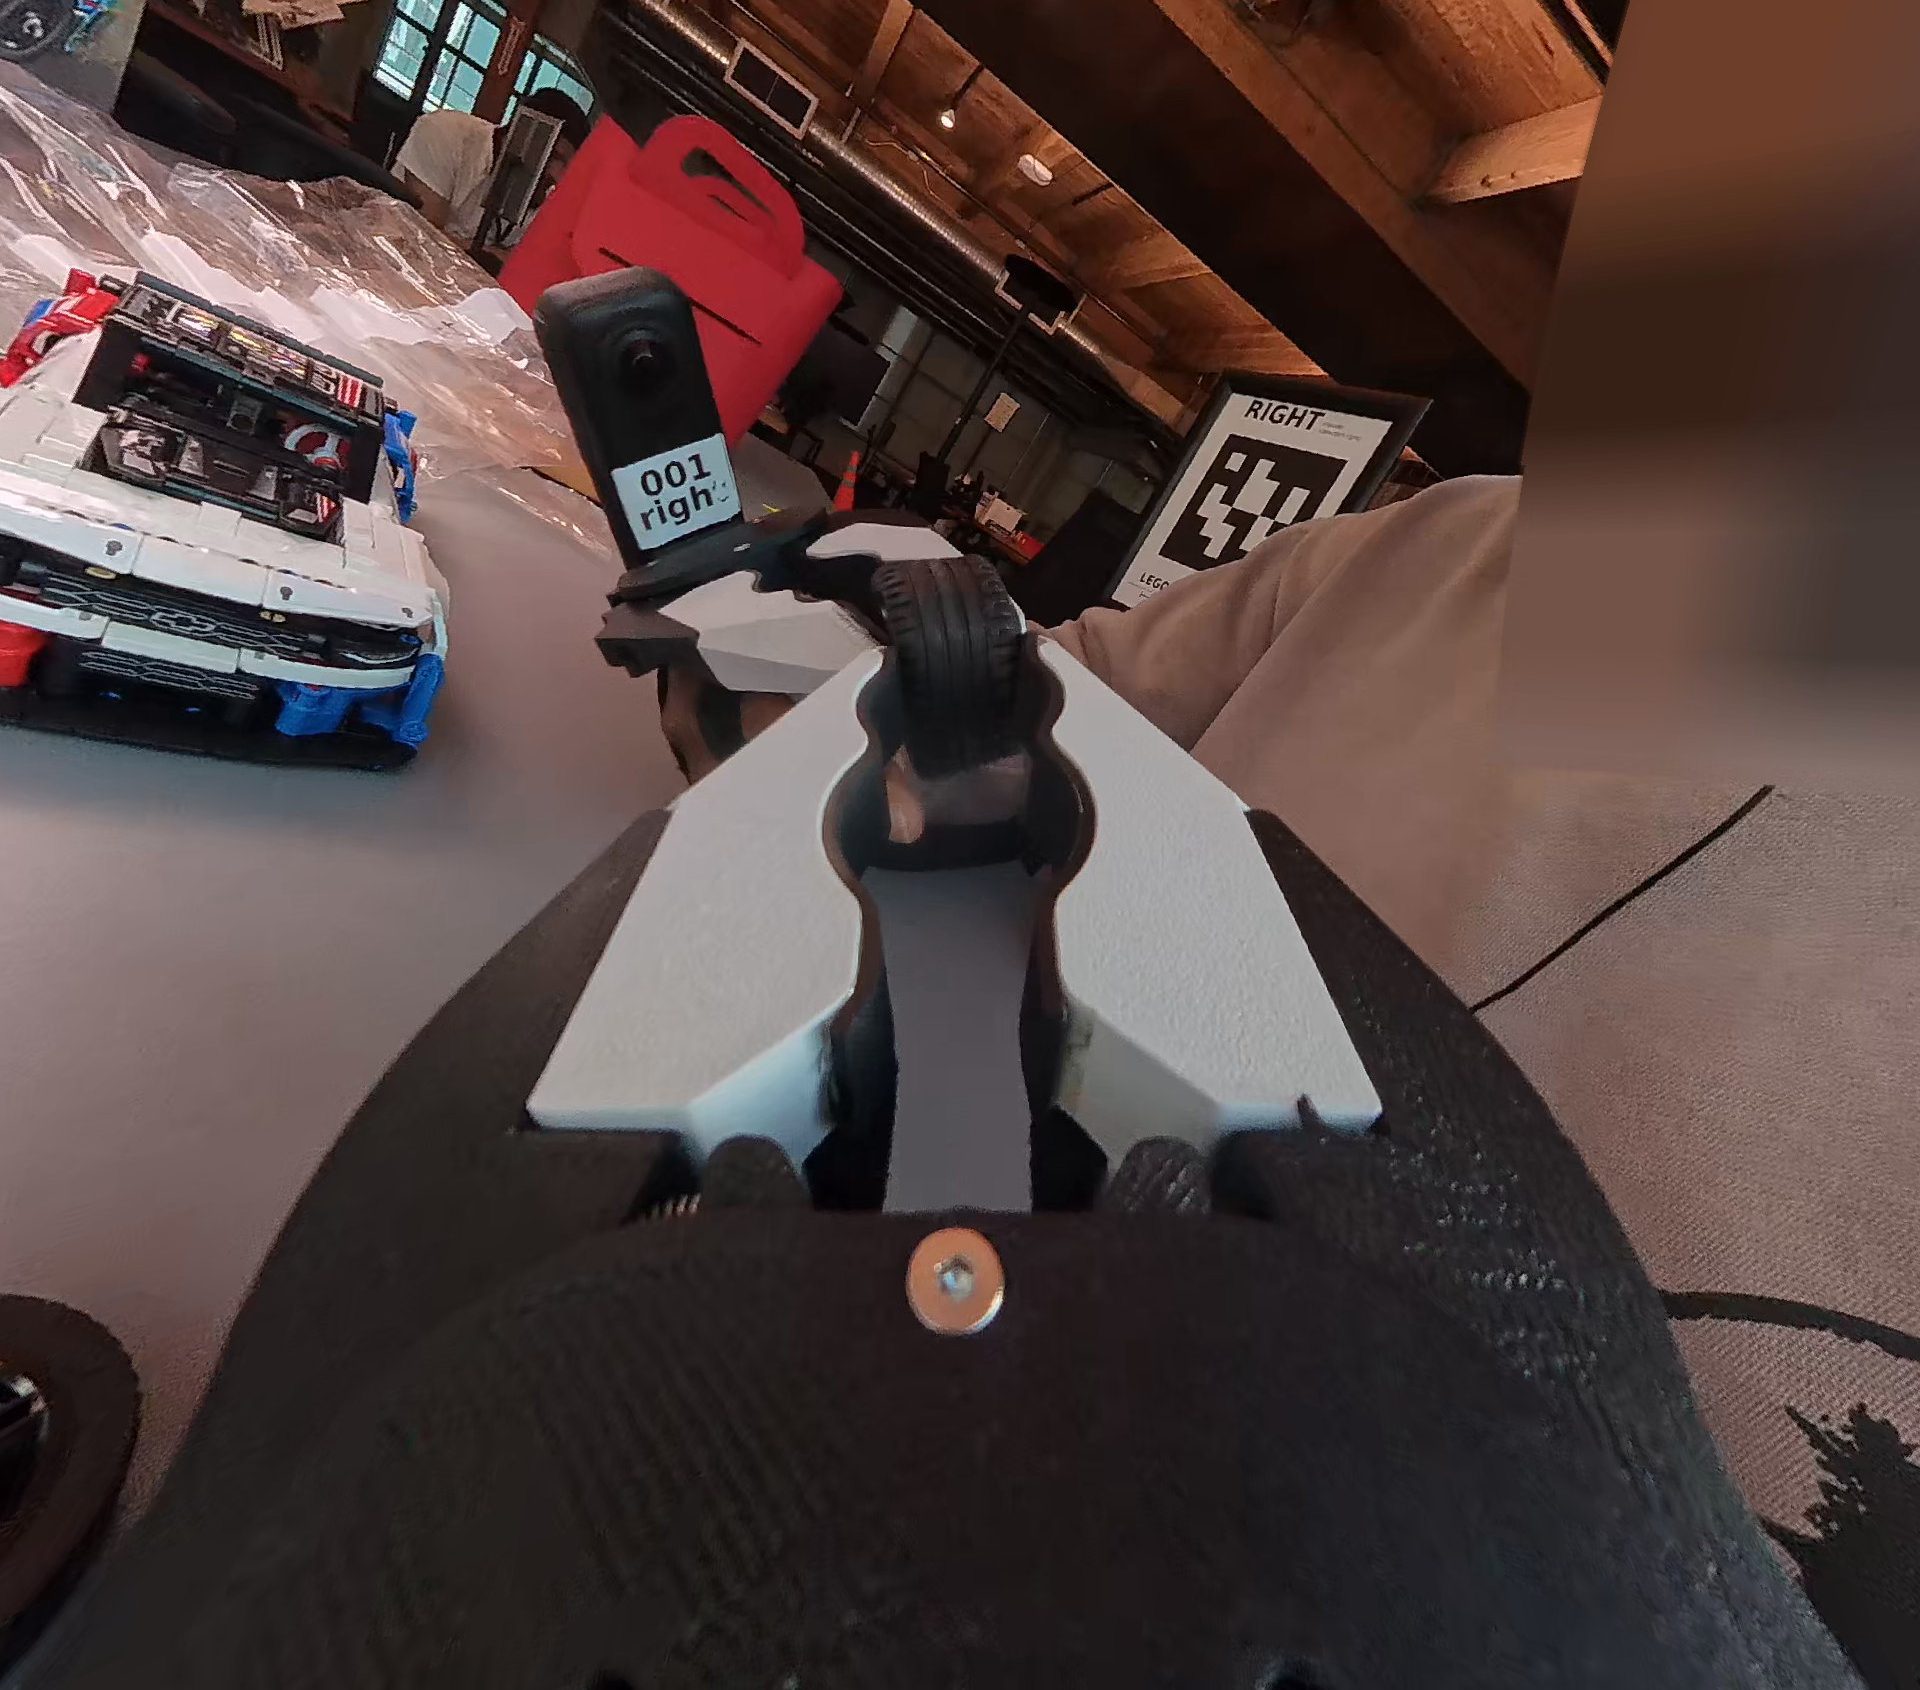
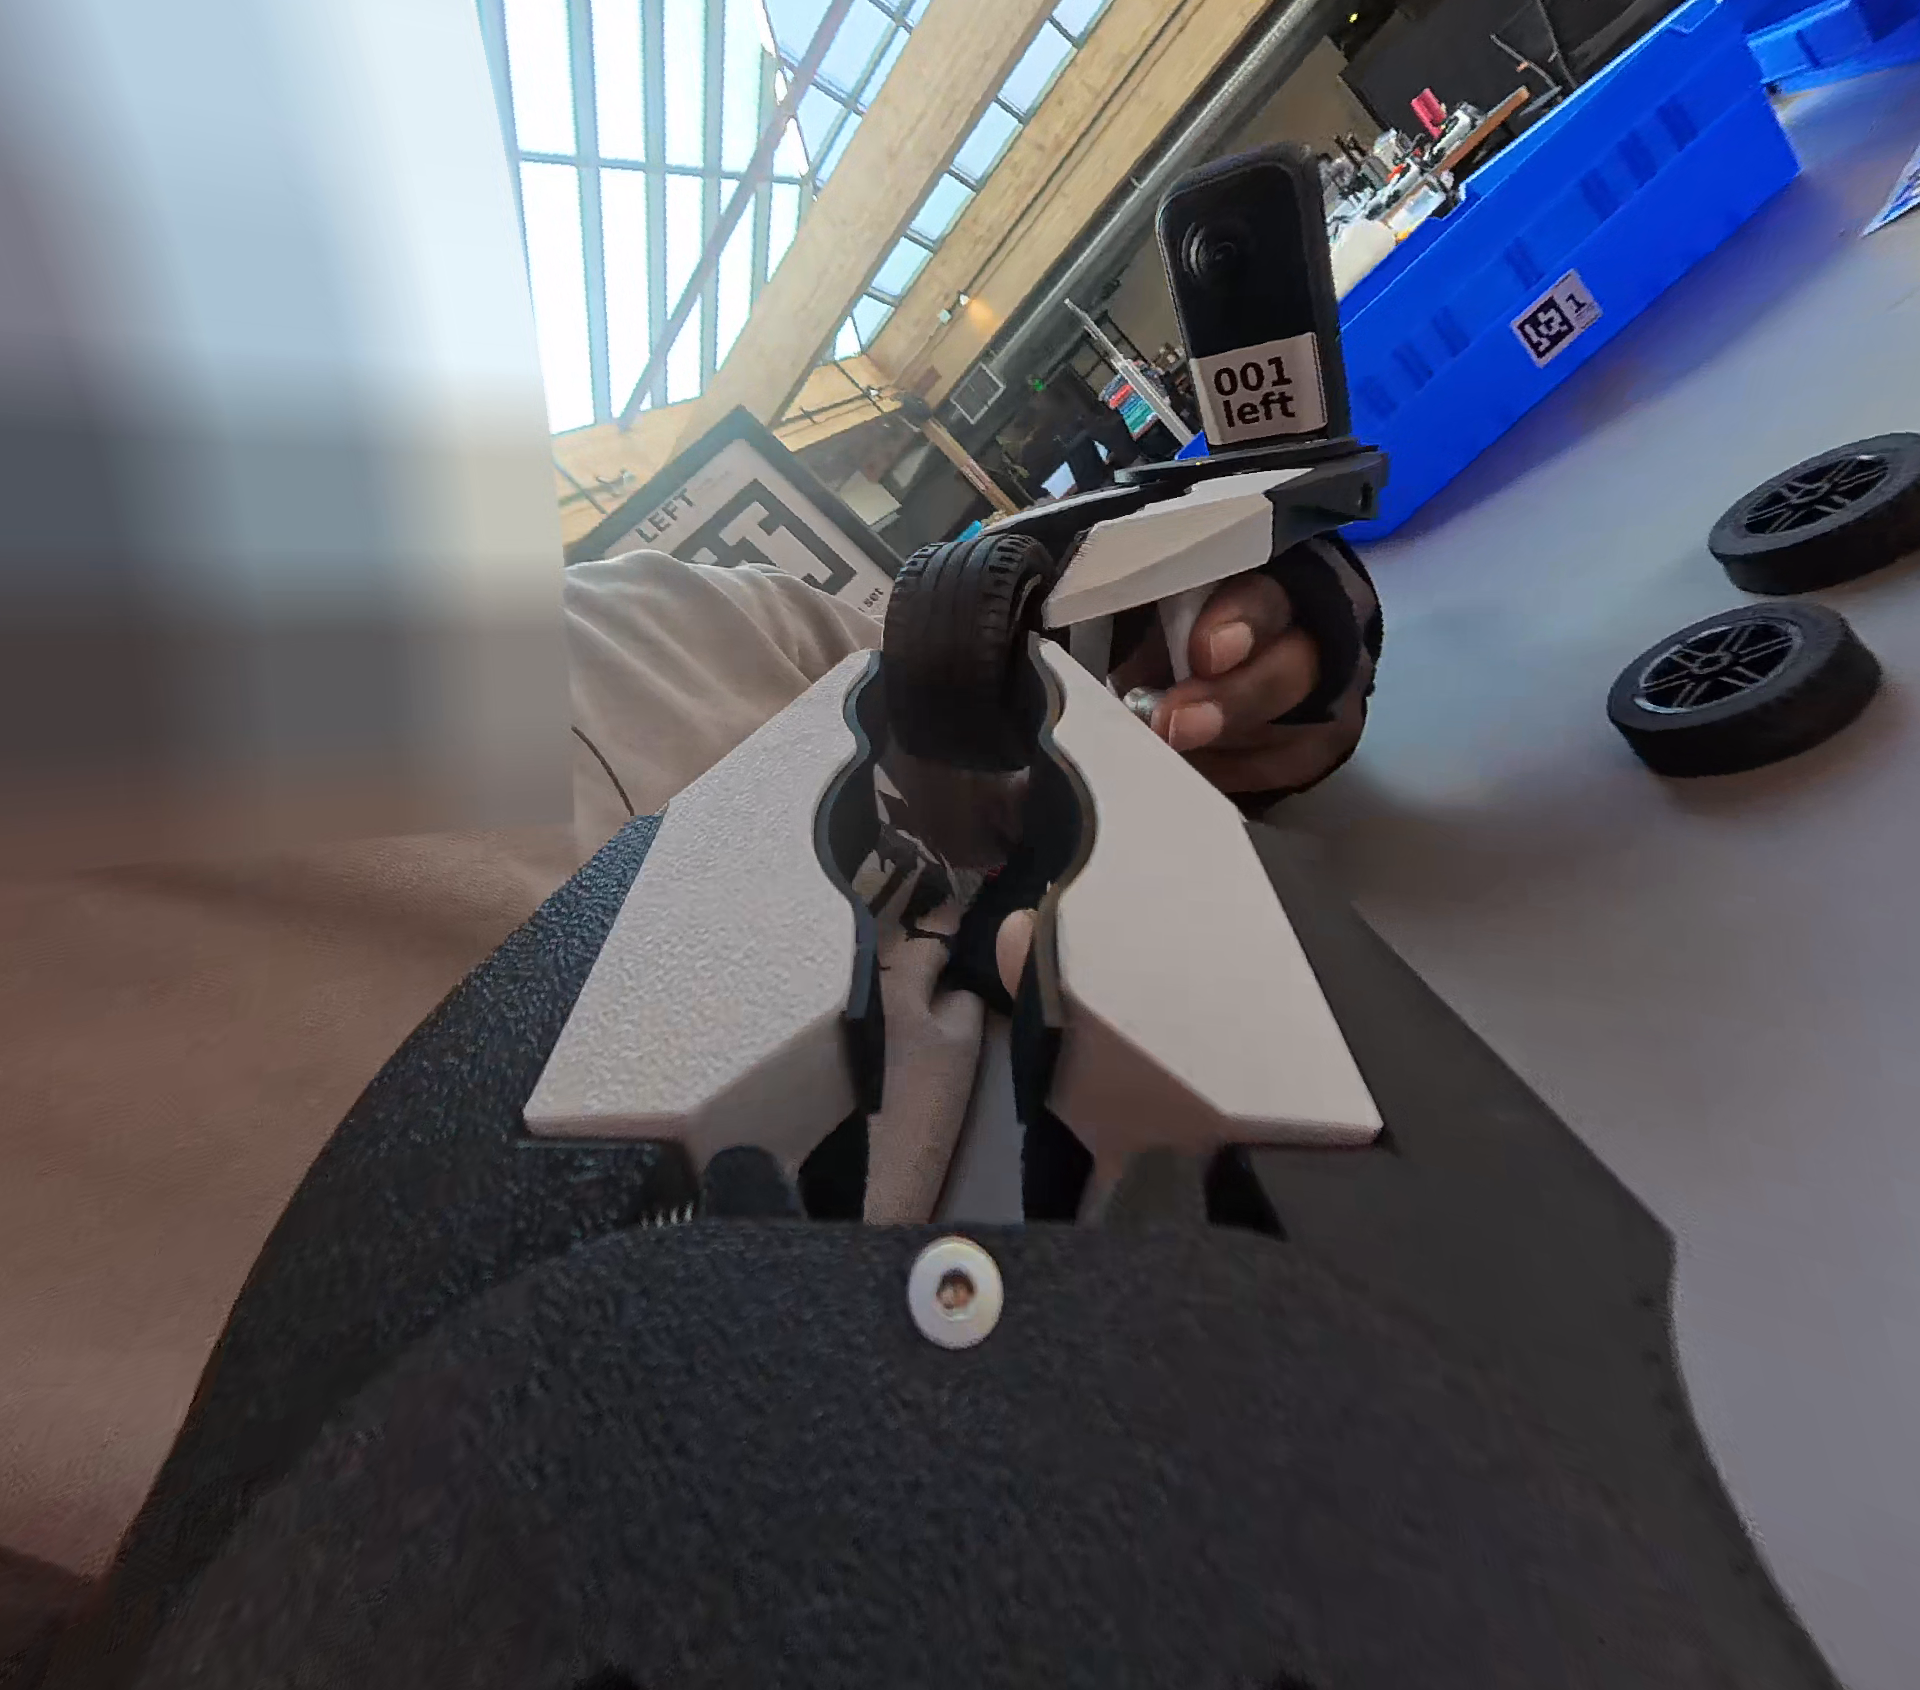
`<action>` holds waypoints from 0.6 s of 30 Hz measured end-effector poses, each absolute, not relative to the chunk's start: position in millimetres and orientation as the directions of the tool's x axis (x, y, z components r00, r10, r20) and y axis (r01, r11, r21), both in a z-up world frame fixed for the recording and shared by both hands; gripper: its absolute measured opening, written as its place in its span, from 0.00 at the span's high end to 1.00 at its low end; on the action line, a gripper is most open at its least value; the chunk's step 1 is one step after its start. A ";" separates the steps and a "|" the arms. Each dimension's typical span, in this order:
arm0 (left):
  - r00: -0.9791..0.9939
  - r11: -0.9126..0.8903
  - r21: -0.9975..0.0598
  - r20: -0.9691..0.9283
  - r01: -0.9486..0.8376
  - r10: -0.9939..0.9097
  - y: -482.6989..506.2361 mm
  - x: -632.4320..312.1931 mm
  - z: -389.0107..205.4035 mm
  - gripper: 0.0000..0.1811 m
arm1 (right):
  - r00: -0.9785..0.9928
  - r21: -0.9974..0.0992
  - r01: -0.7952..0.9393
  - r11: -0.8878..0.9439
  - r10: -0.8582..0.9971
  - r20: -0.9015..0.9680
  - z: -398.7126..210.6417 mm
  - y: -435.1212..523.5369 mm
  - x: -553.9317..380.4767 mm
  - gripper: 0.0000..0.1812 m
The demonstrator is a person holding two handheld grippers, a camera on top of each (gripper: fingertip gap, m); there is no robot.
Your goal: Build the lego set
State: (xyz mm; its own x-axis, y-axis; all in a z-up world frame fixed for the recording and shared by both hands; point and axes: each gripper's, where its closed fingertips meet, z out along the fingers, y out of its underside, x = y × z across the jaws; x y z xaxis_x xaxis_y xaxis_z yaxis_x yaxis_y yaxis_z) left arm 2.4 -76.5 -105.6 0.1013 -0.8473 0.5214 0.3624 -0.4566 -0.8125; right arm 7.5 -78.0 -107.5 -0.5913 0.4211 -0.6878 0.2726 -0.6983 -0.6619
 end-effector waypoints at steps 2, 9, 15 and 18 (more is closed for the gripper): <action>0.063 -0.478 -0.792 0.538 0.380 -0.841 -78.3 3.1 -102.3 0.89 | -0.611 -0.639 0.278 -0.717 0.382 -0.694 -104.5 -79.7 8.0 0.88; -0.020 -0.540 -0.743 0.581 0.396 -0.814 -82.7 4.5 -98.3 0.89 | -0.641 -0.626 0.291 -0.723 0.338 -0.689 -102.2 -84.3 8.4 0.88; 0.182 -0.472 -0.813 0.549 0.341 -0.816 -68.2 -4.4 -114.3 0.83 | -0.525 -0.699 0.200 -0.687 0.527 -0.668 -109.8 -68.9 -1.5 0.88; 0.308 -0.412 -0.869 0.486 0.275 -0.818 -61.8 -2.3 -123.4 0.82 | -0.450 -0.729 0.169 -0.663 0.606 -0.656 -116.5 -61.8 -6.5 0.88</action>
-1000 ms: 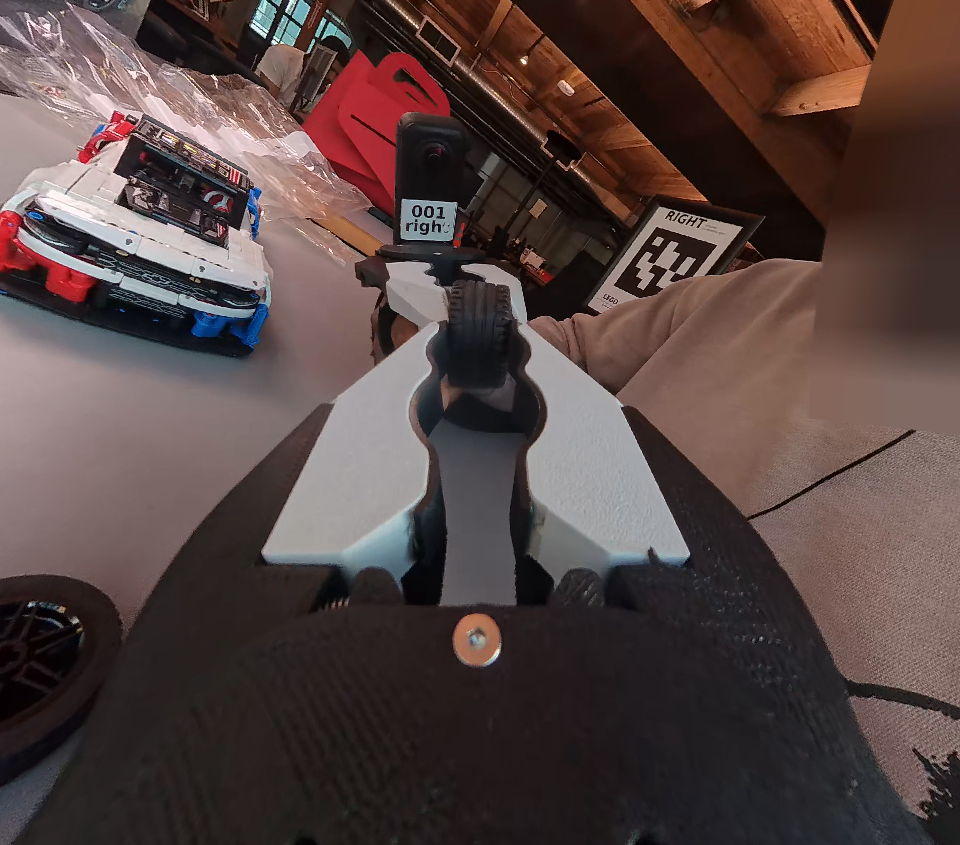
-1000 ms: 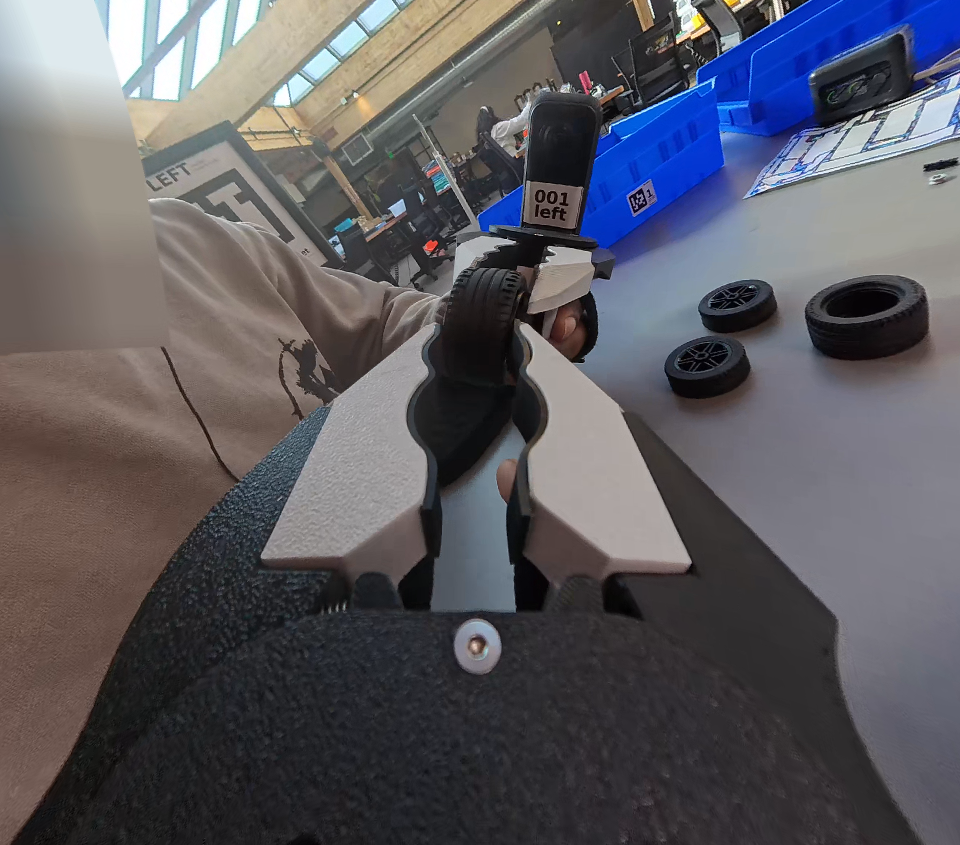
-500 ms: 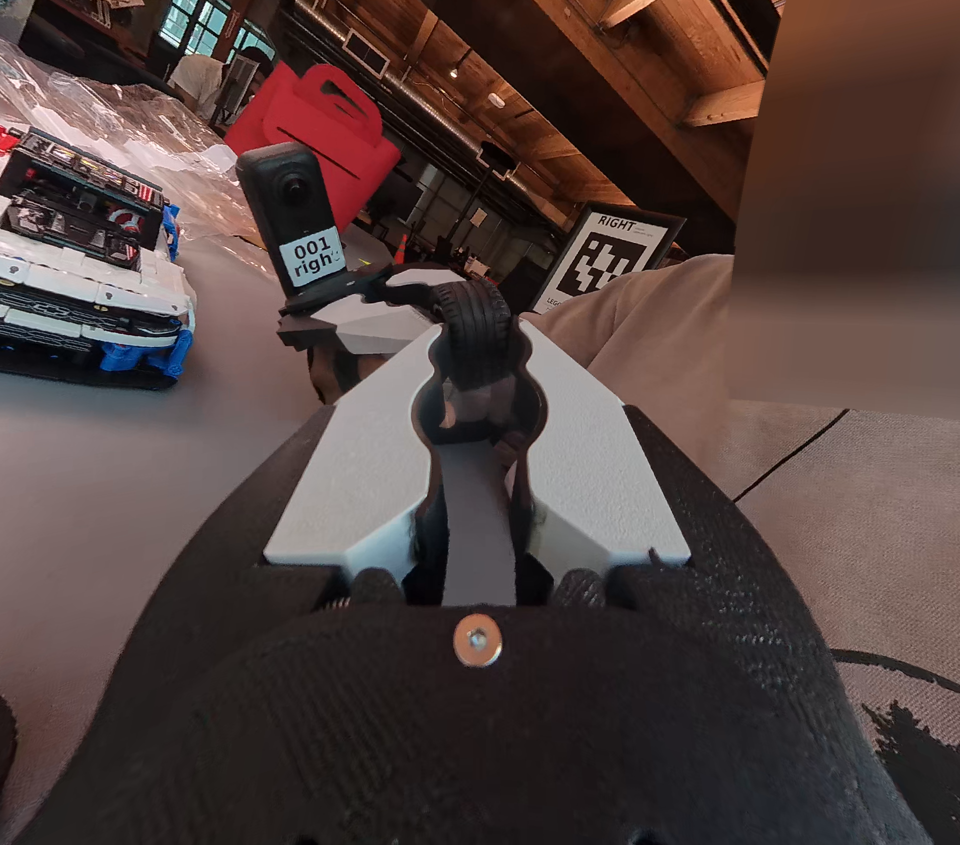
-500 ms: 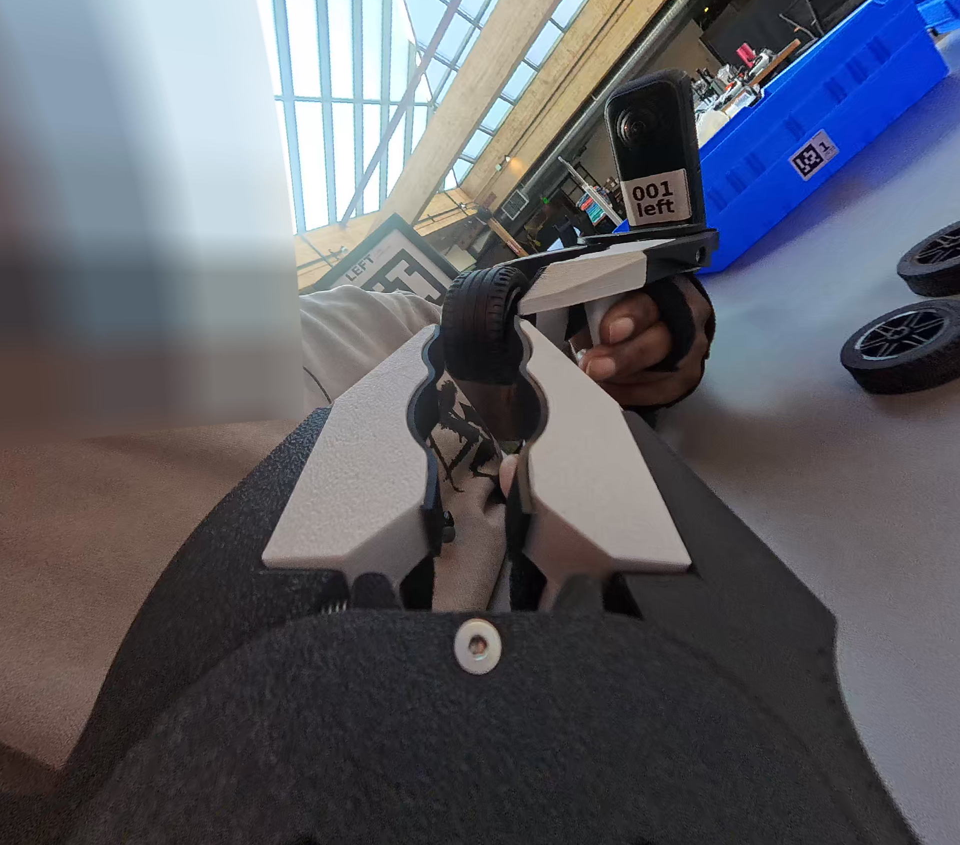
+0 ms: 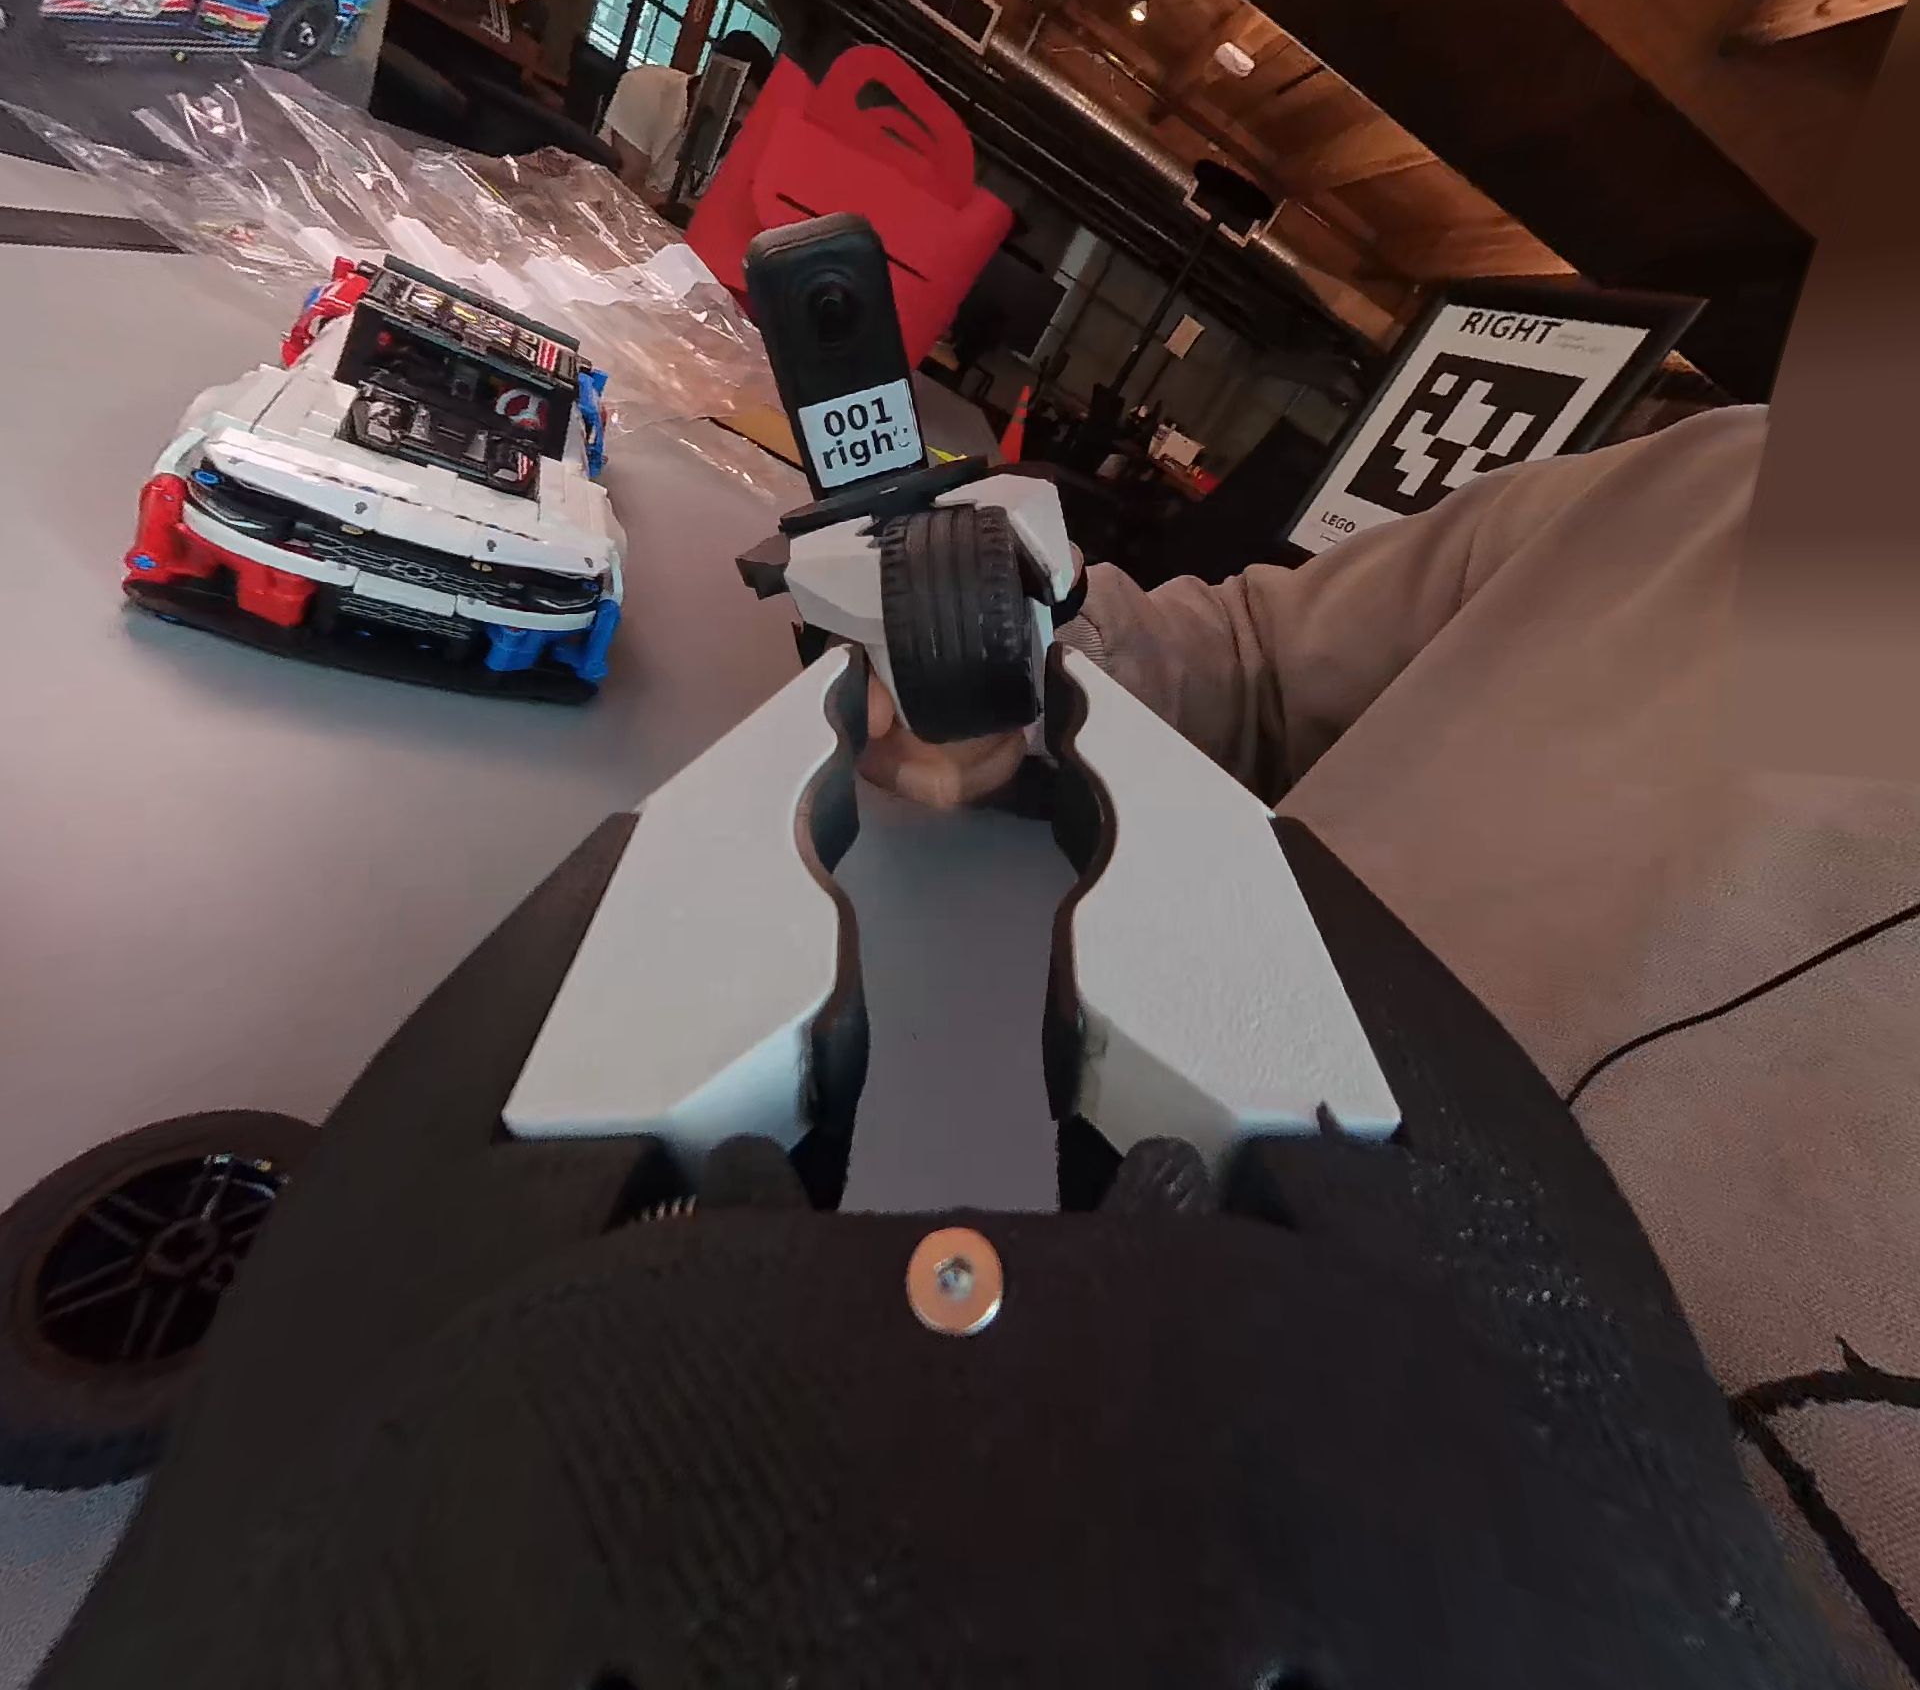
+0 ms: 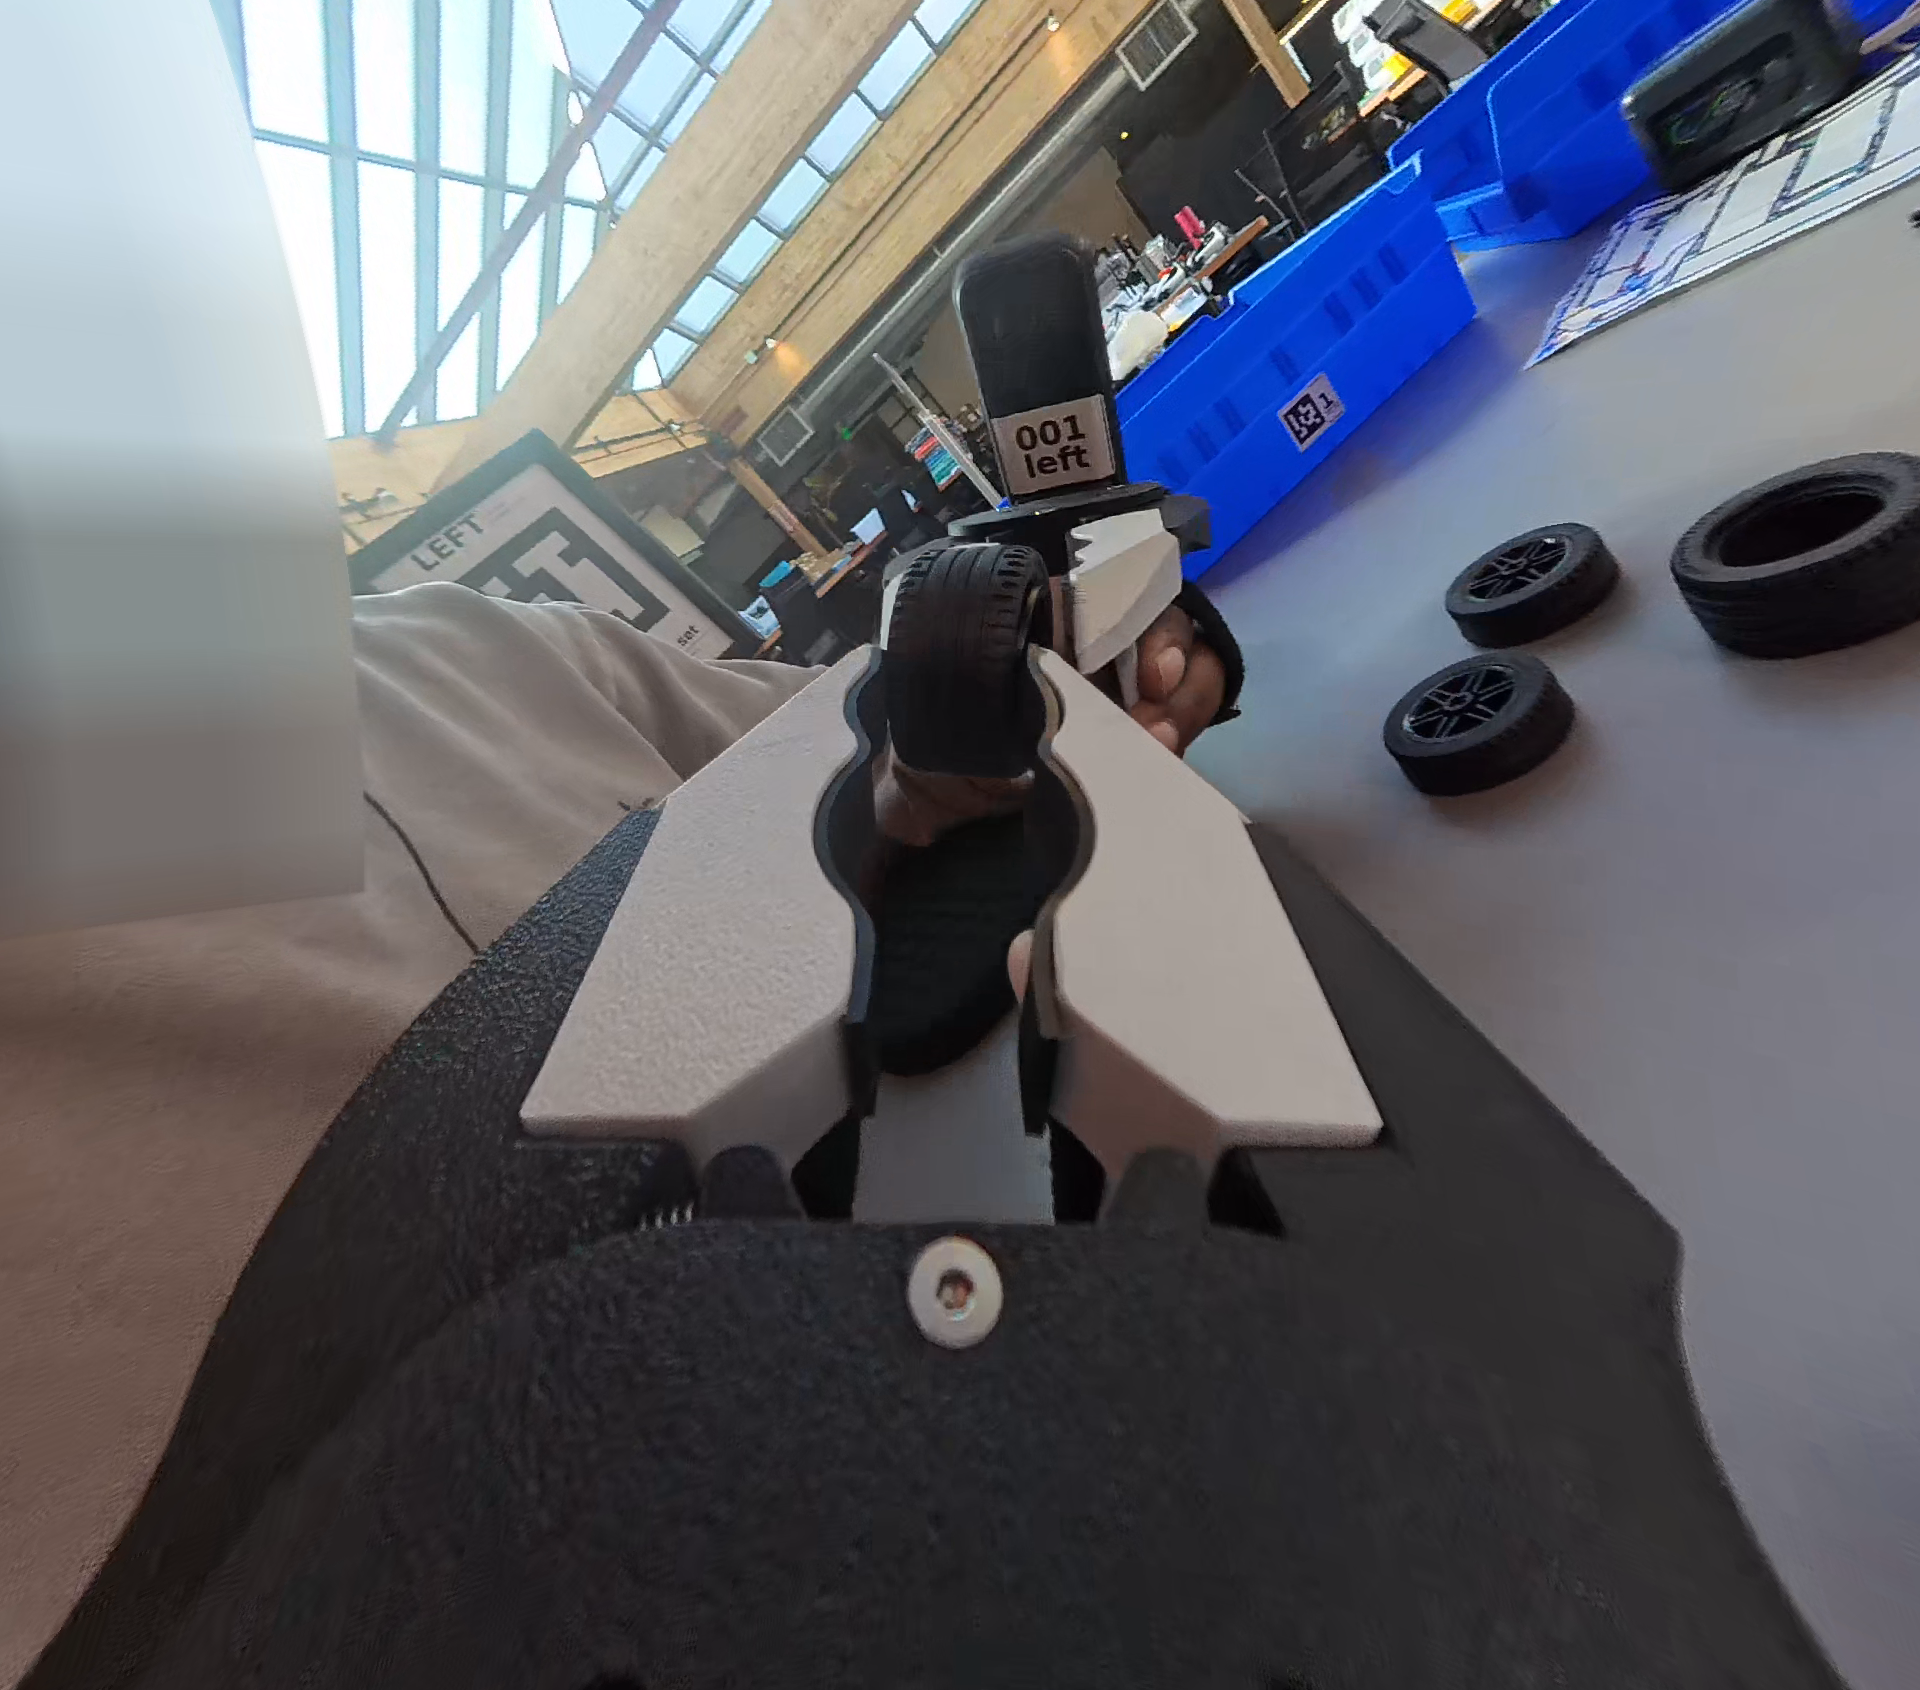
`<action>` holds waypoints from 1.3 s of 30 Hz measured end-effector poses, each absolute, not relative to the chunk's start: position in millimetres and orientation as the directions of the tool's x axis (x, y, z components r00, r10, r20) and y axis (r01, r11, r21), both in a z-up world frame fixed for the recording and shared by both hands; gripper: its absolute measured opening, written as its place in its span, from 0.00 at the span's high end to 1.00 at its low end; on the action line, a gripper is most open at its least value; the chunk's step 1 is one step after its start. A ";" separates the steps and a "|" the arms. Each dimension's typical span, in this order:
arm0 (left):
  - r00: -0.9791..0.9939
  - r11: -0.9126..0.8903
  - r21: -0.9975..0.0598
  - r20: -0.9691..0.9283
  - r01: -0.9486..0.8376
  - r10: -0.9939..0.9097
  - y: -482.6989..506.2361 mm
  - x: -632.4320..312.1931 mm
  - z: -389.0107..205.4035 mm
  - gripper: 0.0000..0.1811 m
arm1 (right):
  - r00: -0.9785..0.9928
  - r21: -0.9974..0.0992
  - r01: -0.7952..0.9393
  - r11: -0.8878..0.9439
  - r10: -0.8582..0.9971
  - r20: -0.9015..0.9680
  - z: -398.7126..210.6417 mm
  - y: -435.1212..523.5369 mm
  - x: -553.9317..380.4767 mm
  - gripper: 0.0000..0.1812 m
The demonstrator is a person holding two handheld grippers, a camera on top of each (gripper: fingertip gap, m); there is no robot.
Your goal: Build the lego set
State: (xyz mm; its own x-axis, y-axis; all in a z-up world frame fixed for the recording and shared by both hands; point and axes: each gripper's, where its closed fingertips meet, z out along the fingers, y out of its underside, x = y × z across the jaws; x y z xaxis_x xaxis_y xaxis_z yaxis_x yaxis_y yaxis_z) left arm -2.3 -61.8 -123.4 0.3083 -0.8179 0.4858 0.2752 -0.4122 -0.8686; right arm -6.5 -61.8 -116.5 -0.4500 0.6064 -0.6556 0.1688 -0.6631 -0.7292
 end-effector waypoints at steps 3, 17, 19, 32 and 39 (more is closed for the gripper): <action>0.338 -0.440 -0.859 0.509 0.262 -0.792 -56.8 -0.4 -129.4 0.87 | -0.392 -0.799 0.132 -0.587 0.709 -0.586 -120.4 -58.4 -8.4 0.87; 0.361 -0.290 -0.957 0.272 0.007 -0.892 -74.3 6.7 -144.8 0.88 | -0.434 -0.753 0.204 -0.625 0.632 -0.642 -118.4 -72.9 -4.0 0.95; 0.378 -0.273 -0.961 0.240 -0.038 -0.894 -74.2 3.3 -150.3 0.88 | -0.426 -0.725 0.233 -0.648 0.602 -0.675 -125.1 -72.6 -6.0 0.95; 0.384 -0.336 -0.941 0.300 -0.031 -0.873 -69.6 7.6 -152.9 0.88 | -0.308 -0.943 0.197 -0.268 0.897 -0.319 -138.5 -72.2 -12.8 0.87; 0.365 -0.309 -0.950 0.274 -0.040 -0.890 -74.7 6.0 -148.9 0.88 | -0.358 -0.890 0.200 -0.410 0.815 -0.456 -132.8 -77.2 -14.0 0.87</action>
State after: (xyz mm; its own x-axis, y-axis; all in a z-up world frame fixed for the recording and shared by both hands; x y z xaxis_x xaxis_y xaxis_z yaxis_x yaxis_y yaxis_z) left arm 6.0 -74.7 -148.9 0.3653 -0.8896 0.2742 -0.0404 -0.3095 -0.9501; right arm -14.0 -77.2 -132.8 -0.3584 0.8146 -0.4561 0.2003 -0.4101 -0.8898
